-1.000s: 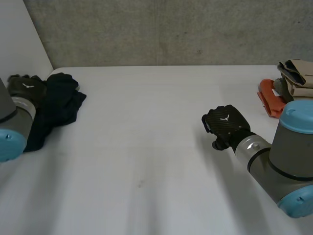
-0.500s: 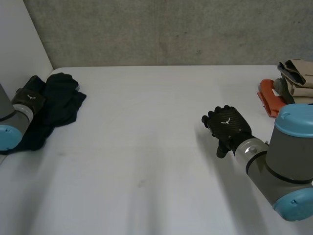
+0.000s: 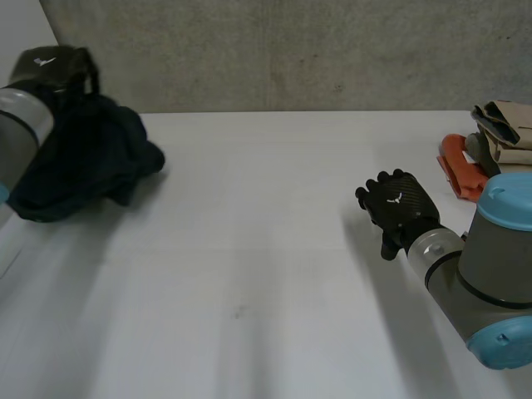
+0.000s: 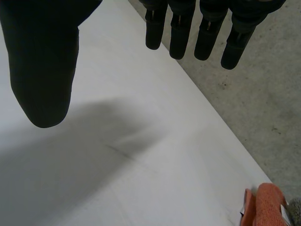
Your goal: Fold the laundry.
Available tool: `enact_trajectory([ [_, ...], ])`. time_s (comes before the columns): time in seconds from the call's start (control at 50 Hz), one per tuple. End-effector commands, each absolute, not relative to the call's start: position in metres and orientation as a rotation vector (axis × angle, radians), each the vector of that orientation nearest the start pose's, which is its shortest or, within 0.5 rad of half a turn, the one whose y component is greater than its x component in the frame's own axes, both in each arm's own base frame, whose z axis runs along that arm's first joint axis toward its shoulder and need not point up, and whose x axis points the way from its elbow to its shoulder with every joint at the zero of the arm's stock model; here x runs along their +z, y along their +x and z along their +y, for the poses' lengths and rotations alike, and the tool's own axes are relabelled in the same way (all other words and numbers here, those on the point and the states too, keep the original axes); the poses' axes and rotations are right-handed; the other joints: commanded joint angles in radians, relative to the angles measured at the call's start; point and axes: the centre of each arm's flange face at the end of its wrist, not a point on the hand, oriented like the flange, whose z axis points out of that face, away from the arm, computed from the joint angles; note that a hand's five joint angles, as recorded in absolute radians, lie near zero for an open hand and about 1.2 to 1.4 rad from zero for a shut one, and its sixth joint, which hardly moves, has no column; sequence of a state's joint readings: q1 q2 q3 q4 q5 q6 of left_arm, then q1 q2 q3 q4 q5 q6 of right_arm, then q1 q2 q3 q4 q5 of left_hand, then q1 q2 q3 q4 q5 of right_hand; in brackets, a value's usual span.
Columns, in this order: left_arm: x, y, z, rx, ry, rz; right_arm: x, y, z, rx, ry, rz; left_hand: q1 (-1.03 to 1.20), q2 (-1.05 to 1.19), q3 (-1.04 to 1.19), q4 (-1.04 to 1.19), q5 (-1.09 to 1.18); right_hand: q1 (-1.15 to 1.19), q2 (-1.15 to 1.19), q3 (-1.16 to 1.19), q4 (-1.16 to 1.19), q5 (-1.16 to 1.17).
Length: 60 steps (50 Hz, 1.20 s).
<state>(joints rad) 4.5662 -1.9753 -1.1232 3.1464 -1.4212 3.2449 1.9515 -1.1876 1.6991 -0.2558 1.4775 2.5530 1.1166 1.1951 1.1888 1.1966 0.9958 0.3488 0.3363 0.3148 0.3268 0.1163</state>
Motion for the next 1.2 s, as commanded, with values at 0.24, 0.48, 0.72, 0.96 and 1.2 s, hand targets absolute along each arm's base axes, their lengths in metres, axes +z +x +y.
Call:
enact_trajectory([
  [0.24, 0.184, -0.320, -0.266, -2.027, 1.005, 2.530, 0.169, 0.247, -0.280, -1.991, -1.231, 2.219, -0.586, -0.665, -0.658, -0.666, -0.640, -0.051, -0.038, -0.017, -0.029, 0.007],
  [0.48, 0.205, -0.248, -0.231, -1.821, 0.915, 2.452, 0.166, 0.251, -0.275, -1.974, -1.259, 2.210, -0.942, -1.021, -1.014, -1.022, -0.996, -0.080, -0.068, -0.046, -0.058, -0.022],
  [0.72, 0.148, -0.223, -0.177, -1.465, 1.191, 2.519, 0.164, 0.256, -0.269, -1.966, -1.278, 2.202, -0.701, -0.779, -0.773, -0.781, -0.754, -0.095, -0.082, -0.061, -0.073, -0.037],
  [0.96, 0.135, -0.219, -0.188, -1.434, 1.178, 2.404, 0.164, 0.257, -0.267, -1.966, -1.298, 2.200, -0.305, -0.384, -0.378, -0.385, -0.359, -0.095, -0.082, -0.061, -0.073, -0.037],
  [1.2, 0.224, -0.231, -0.277, -2.042, 0.805, 1.690, 0.170, 0.259, -0.263, -1.999, -1.317, 2.175, 0.280, 0.201, 0.207, 0.200, 0.226, -0.098, -0.085, -0.064, -0.076, -0.040],
])
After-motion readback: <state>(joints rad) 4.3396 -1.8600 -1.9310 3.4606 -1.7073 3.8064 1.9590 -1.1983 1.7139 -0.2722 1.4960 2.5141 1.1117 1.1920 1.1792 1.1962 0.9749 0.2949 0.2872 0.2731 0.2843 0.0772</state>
